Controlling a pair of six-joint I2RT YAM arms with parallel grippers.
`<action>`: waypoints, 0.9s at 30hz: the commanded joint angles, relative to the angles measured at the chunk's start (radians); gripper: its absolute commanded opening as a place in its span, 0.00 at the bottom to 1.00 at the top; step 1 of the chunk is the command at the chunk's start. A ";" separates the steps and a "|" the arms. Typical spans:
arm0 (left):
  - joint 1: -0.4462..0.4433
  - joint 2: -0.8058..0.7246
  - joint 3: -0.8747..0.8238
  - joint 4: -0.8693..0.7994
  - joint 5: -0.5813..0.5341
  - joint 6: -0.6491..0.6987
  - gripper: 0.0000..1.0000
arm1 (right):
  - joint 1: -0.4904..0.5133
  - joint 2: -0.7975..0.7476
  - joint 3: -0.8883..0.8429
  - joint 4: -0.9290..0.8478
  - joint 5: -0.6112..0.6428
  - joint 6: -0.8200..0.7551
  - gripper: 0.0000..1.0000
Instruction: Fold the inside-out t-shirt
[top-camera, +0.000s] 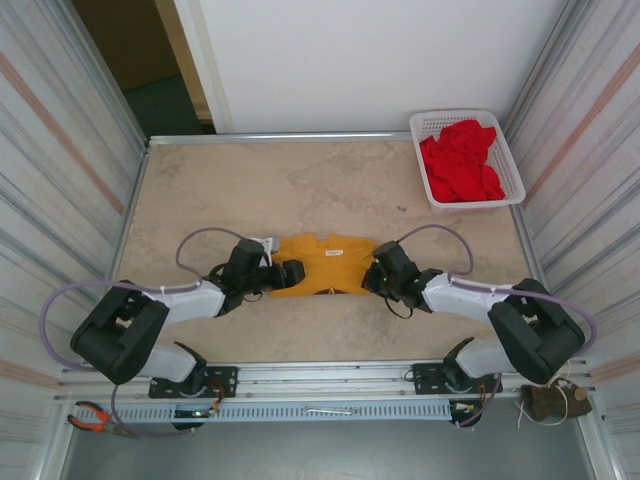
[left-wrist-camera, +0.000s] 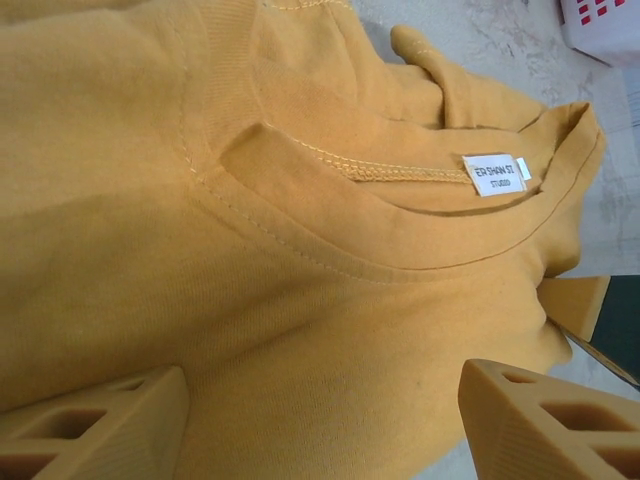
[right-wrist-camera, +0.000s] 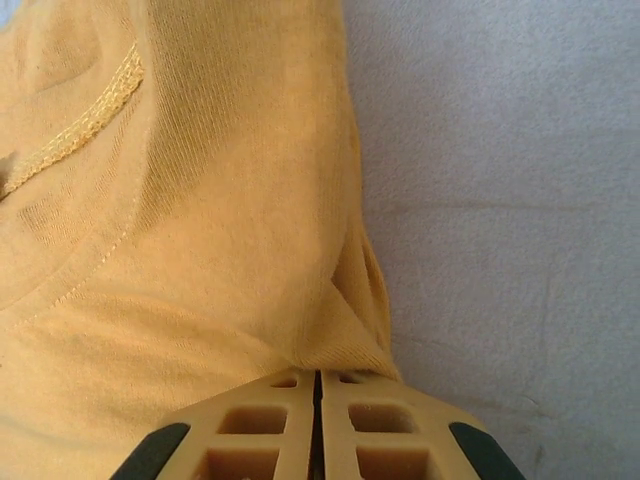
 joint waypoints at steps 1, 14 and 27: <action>0.012 -0.098 0.031 -0.138 0.008 -0.006 0.74 | -0.027 -0.094 0.050 -0.149 0.010 -0.049 0.11; 0.107 0.072 0.238 -0.093 0.092 0.081 0.83 | -0.152 0.078 0.244 -0.012 -0.153 -0.181 0.14; 0.181 0.182 0.291 -0.036 0.148 0.099 0.84 | -0.194 0.163 0.239 0.050 -0.223 -0.233 0.12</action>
